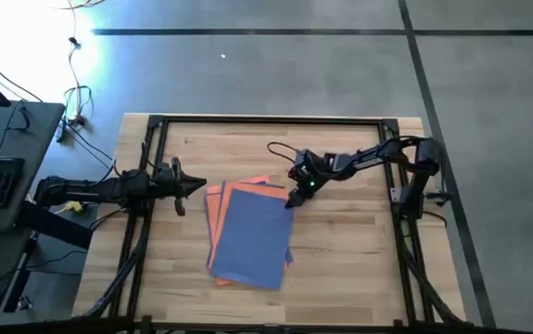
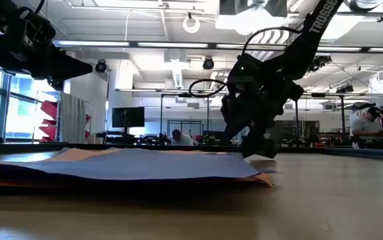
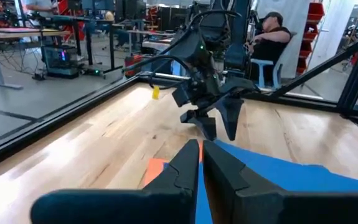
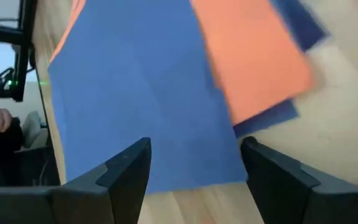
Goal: Organize paper
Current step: Put the blue paper to the top right of the table
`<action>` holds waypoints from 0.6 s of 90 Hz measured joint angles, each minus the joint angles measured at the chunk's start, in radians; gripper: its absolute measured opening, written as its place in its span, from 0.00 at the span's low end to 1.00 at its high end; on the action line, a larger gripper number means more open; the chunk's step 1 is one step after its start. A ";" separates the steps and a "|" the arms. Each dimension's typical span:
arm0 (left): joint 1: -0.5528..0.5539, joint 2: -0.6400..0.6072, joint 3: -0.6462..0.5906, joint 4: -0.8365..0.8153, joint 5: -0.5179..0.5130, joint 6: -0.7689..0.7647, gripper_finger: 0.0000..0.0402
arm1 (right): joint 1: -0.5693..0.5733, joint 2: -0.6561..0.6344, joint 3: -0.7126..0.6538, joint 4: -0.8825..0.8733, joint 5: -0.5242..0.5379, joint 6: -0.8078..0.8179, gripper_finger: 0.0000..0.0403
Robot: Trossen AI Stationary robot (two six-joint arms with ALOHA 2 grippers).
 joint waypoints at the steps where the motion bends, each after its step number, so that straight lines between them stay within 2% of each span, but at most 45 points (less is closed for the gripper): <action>1: 0.000 0.000 0.000 0.000 0.000 0.000 0.00 | 0.001 0.001 0.000 0.001 0.000 -0.001 0.57; 14: 0.000 0.000 0.000 0.000 -0.001 0.000 0.00 | 0.001 0.004 -0.001 0.001 0.006 -0.020 0.57; 23: 0.000 0.000 0.000 0.000 -0.001 0.000 0.00 | 0.002 0.005 -0.002 -0.002 0.014 -0.036 0.53; 31: 0.000 0.000 0.000 0.000 -0.001 0.000 0.00 | 0.007 0.006 -0.002 -0.007 0.031 -0.058 0.45; 54: 0.000 0.000 0.000 0.000 0.000 0.000 0.00 | 0.009 0.008 -0.002 -0.014 0.079 -0.117 0.13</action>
